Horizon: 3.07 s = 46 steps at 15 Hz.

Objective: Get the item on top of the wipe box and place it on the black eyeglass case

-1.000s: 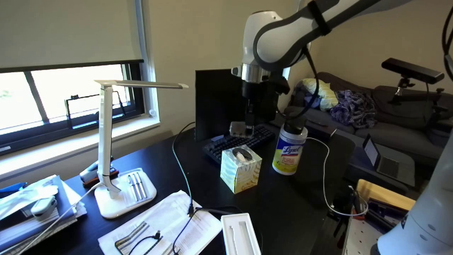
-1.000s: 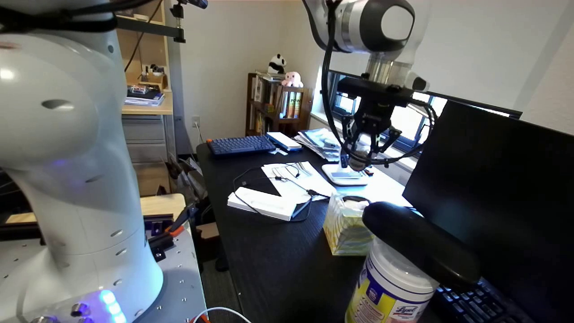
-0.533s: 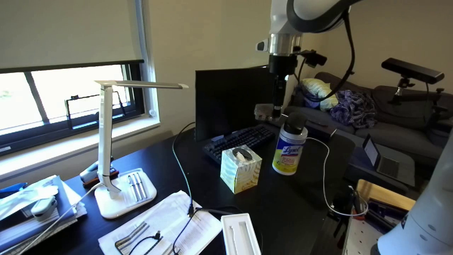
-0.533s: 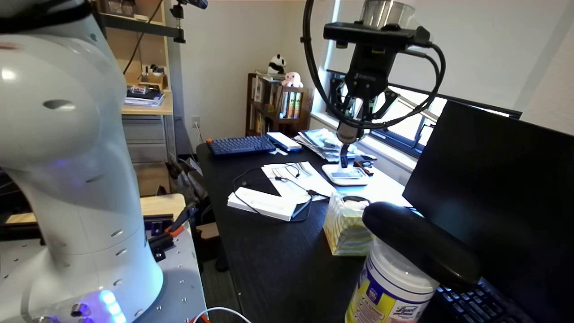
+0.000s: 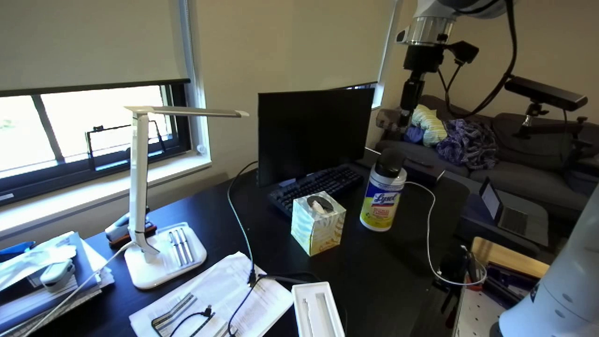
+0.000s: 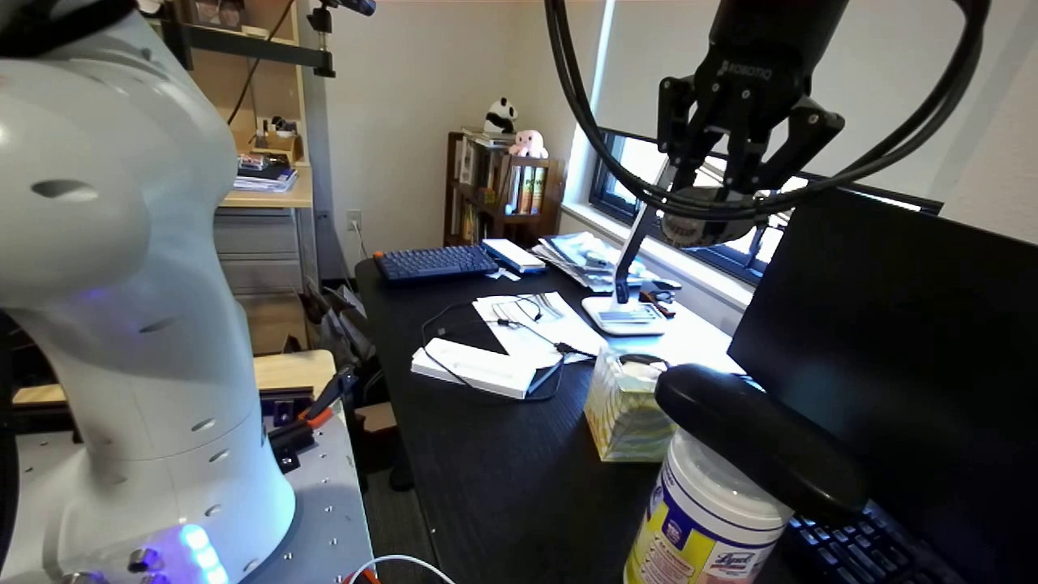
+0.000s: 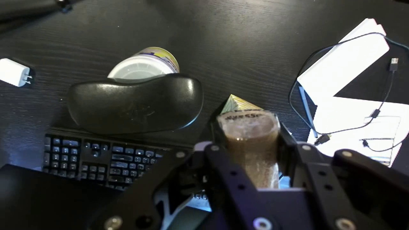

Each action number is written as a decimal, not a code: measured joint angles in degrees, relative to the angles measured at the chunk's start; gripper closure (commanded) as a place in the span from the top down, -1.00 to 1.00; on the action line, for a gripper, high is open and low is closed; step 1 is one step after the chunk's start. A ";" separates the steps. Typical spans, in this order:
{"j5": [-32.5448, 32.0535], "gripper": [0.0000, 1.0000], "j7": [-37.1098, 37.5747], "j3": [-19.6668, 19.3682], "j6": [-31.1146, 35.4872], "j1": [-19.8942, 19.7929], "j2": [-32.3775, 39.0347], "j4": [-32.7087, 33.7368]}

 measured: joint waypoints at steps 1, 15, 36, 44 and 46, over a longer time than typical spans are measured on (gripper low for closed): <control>0.00 -0.20 -0.01 -0.13 0.00 0.03 0.01 -0.02; -3.96 -0.70 6.79 0.28 6.69 -2.92 0.16 -3.63; -10.54 -0.70 8.88 -4.88 16.05 -6.35 5.99 -8.21; -10.53 -0.70 8.88 -3.86 20.33 -6.11 8.87 -8.21; -10.53 -0.70 8.88 -3.19 20.34 -6.10 9.13 -8.21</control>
